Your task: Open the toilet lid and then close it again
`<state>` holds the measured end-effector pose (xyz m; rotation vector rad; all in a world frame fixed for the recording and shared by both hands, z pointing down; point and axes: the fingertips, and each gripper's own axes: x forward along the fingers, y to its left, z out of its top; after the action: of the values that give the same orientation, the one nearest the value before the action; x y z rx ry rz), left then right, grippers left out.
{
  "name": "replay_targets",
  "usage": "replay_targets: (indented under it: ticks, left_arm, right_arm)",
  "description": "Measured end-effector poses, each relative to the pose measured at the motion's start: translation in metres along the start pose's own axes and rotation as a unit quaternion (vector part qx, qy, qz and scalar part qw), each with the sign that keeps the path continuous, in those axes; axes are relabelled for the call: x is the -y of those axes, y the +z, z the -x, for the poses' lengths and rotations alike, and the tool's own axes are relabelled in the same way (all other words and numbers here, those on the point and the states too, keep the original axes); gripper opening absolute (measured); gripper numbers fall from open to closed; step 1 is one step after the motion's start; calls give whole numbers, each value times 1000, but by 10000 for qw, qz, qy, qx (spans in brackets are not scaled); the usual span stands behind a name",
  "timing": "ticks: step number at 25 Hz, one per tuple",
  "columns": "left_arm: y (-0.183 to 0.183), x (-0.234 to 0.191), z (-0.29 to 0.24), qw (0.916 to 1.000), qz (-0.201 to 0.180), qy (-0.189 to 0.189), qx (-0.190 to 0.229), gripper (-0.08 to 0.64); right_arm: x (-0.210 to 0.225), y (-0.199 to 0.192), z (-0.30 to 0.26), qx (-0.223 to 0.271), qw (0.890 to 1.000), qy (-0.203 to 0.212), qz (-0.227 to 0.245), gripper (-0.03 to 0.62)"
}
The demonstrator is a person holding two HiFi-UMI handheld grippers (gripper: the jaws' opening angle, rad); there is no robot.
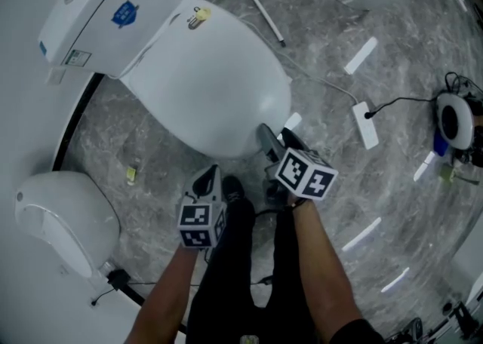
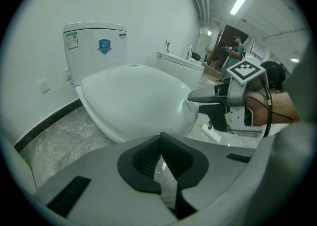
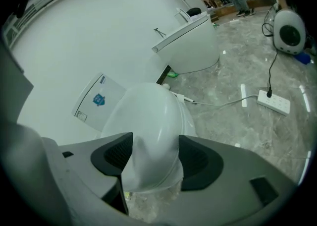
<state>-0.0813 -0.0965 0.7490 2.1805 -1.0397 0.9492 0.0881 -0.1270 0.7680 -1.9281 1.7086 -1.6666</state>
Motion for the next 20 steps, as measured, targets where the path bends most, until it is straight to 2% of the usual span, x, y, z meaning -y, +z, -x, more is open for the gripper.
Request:
replay_targets:
  ticks: [2, 6, 10, 20]
  left_arm:
    - [-1, 4, -1, 10000, -13, -43, -40, 6]
    - [-6, 15, -1, 9996, -159, -182, -153, 6]
    - [-10, 20, -3, 9992, -92, -299, -264, 6]
    - [0, 50, -5, 9975, -76, -638, -288, 6]
  right_arm:
    - [-2, -3, 1, -120, 9999, 60, -105, 298]
    - [-6, -2, 5, -59, 9997, 34, -250, 298]
    - [-13, 2, 10, -48, 9995, 89, -286, 298]
    - [-45, 19, 40, -70, 9993, 349, -113, 298]
